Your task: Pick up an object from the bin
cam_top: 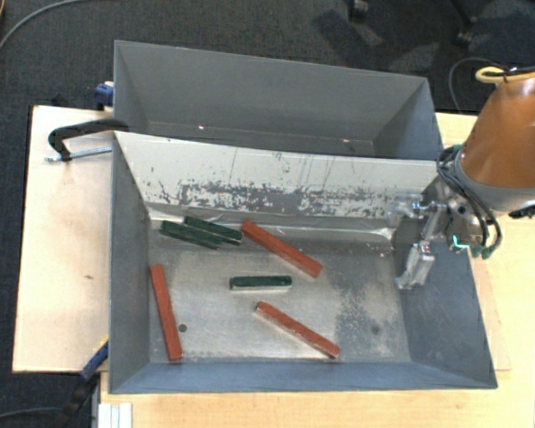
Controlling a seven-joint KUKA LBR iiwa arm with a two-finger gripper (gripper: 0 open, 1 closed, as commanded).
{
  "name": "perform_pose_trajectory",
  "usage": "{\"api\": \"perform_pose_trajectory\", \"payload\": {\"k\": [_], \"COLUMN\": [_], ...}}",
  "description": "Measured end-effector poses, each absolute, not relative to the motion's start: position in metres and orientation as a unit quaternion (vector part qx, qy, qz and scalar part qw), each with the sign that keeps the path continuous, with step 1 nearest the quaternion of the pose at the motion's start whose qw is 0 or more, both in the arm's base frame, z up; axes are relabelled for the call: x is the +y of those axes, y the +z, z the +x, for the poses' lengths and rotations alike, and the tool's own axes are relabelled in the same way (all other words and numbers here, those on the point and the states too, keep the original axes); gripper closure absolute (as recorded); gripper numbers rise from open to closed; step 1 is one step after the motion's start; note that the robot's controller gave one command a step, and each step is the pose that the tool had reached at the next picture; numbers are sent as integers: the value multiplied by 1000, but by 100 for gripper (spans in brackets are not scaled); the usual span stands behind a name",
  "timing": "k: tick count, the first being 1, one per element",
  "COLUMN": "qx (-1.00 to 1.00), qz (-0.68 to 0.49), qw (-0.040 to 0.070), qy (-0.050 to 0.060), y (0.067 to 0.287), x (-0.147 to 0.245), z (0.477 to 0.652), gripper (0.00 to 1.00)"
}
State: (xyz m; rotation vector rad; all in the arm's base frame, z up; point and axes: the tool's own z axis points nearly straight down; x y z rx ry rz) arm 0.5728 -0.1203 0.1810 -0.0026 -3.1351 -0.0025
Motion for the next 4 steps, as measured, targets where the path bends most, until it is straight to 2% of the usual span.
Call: {"api": "perform_pose_trajectory", "payload": {"k": [1,2,3,4], "qx": [-1000,-982,-958,-950], "qz": [5,-190,-286,-312], "qw": [2,-4,-1,2], "qy": [-2,0,-1,-2], "y": [66,102,106,70], "x": [-69,-105,-73,31], "z": [602,602,596,595], "gripper": [0,0,0,0]}}
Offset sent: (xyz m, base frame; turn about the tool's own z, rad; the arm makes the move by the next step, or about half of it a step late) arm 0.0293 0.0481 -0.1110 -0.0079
